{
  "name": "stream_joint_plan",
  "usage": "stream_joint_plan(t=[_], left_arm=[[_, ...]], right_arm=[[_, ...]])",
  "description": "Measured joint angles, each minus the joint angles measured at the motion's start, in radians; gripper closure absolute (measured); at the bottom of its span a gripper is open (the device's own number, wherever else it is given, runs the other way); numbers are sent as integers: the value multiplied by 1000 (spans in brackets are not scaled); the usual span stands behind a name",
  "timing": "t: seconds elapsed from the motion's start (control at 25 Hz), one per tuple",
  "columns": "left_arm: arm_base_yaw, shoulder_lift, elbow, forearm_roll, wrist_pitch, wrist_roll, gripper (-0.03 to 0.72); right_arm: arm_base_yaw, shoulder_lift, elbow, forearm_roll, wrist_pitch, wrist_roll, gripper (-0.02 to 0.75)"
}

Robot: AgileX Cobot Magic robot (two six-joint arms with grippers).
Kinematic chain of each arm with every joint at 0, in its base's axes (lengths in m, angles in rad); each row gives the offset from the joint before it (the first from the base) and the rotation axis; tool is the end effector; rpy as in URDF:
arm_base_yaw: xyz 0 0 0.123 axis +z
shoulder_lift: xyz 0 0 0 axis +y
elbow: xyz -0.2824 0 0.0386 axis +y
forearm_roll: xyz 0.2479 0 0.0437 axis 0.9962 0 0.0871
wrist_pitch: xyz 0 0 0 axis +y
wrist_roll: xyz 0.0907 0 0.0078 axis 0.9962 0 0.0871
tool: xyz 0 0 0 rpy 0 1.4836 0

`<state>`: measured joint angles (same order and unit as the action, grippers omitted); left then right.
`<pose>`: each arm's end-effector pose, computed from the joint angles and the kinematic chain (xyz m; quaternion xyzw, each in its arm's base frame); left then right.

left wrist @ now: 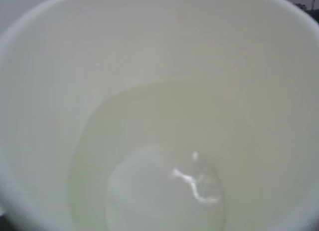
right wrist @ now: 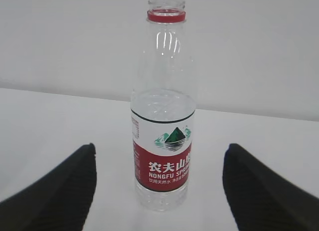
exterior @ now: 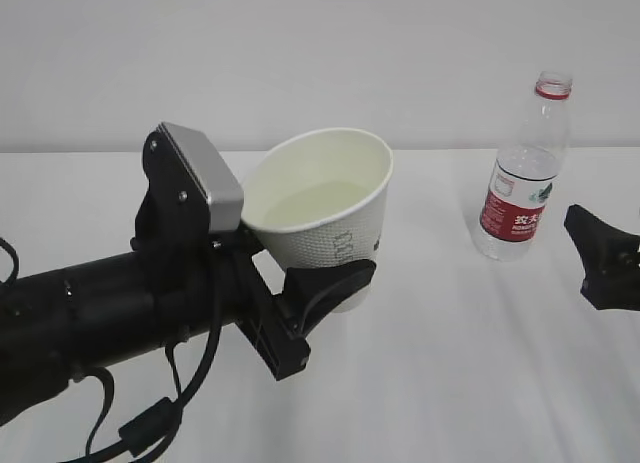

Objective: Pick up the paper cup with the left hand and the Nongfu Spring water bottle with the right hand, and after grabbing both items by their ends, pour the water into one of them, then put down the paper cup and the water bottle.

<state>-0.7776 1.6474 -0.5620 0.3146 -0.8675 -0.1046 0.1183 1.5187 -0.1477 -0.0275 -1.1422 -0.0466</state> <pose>0.2000 -0.2270 0.1889 0.3914 0.6497 -0.2989 0.5791 0.2042 0.0266 0.1597 -0.0747 0.7517 0.0292 0.6546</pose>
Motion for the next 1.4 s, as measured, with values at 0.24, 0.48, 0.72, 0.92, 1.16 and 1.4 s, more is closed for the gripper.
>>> stream_joint_plan(t=[0.24,0.48,0.72,0.92,1.16,1.4], left_arm=[[2,1,0,-89,0,63,179],[43,1,0,-99,0,74,179],[117,1,0,-102,0,75,179],[171,1,0,-104,0,75,179],[216,1,0,-104,0,75,179],[263,1,0,-104,0,76,179]], right_arm=[[0,0,0,0,0,0,146],[0,0,0,0,0,2,146],[0,0,0,0,0,4,147],[0,0,0,0,0,5,147],[0,0,0,0,0,5,147],[0,0,0,0,0,5,147]])
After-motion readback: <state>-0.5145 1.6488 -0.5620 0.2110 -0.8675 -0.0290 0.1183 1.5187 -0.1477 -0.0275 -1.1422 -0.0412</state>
